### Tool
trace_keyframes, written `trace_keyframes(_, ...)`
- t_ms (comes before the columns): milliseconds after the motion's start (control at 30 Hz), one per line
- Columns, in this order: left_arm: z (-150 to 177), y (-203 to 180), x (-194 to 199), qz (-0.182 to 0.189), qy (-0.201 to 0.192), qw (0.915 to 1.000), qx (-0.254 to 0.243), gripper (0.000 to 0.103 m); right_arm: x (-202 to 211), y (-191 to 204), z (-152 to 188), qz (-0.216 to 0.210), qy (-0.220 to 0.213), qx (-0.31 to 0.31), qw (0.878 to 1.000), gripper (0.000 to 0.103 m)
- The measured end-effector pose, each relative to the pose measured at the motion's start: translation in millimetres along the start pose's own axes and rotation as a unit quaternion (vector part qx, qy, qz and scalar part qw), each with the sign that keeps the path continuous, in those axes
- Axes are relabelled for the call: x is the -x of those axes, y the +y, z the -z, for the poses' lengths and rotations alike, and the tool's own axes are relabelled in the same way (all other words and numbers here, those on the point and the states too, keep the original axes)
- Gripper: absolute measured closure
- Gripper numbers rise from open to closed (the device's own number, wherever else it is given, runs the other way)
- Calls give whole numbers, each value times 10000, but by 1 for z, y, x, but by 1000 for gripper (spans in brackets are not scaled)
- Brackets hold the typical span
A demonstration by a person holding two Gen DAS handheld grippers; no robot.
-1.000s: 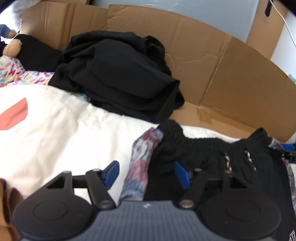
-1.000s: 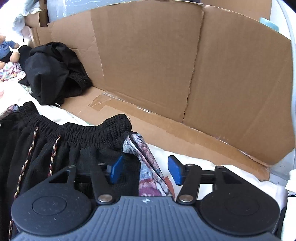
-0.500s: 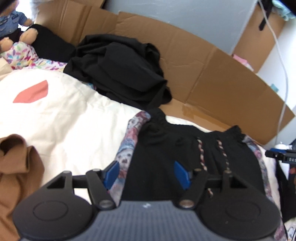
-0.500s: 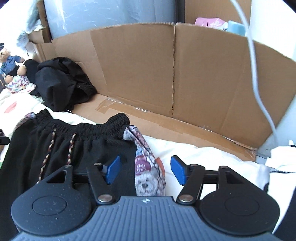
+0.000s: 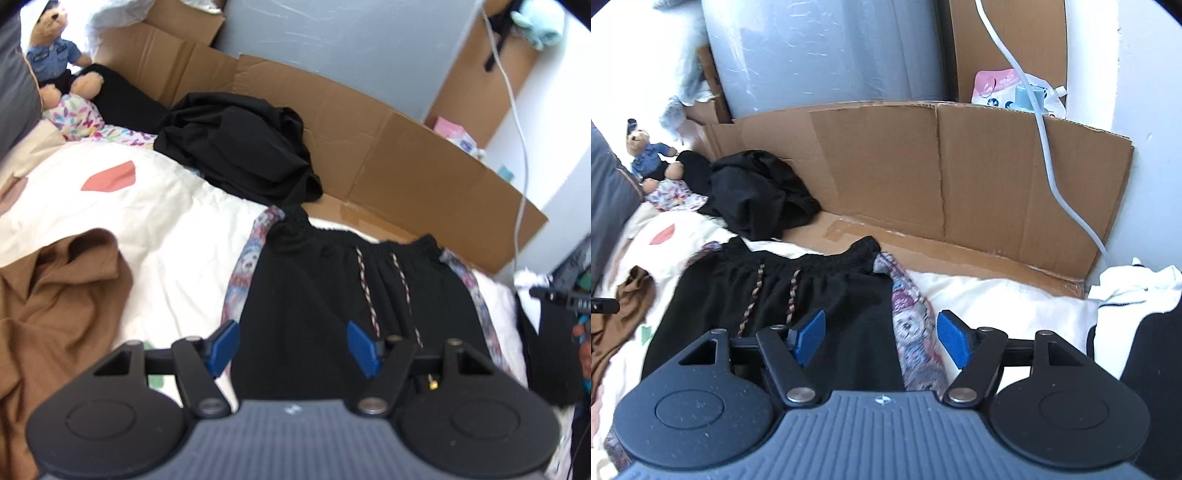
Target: Fold clothes
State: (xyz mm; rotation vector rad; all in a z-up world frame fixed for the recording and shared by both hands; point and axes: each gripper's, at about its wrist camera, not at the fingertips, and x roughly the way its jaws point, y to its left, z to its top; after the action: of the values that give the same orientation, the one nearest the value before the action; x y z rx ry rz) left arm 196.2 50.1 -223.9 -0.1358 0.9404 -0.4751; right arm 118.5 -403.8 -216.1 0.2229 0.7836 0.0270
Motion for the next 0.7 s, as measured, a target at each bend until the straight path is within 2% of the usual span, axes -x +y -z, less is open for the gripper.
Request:
trace_keyframes(200, 29, 6, 15, -134, 129, 9995, 264, 35, 21, 12, 24, -83, 164, 333, 9993, 30)
trace_keyframes(467, 68, 21, 28, -305, 310, 9986, 313, 36, 46, 30, 54, -458, 142, 279, 9985, 30)
trace_keyframes(700, 107, 48, 13, -639, 851, 9938, 316, 36, 36, 49, 94, -710, 713, 408, 9941, 30)
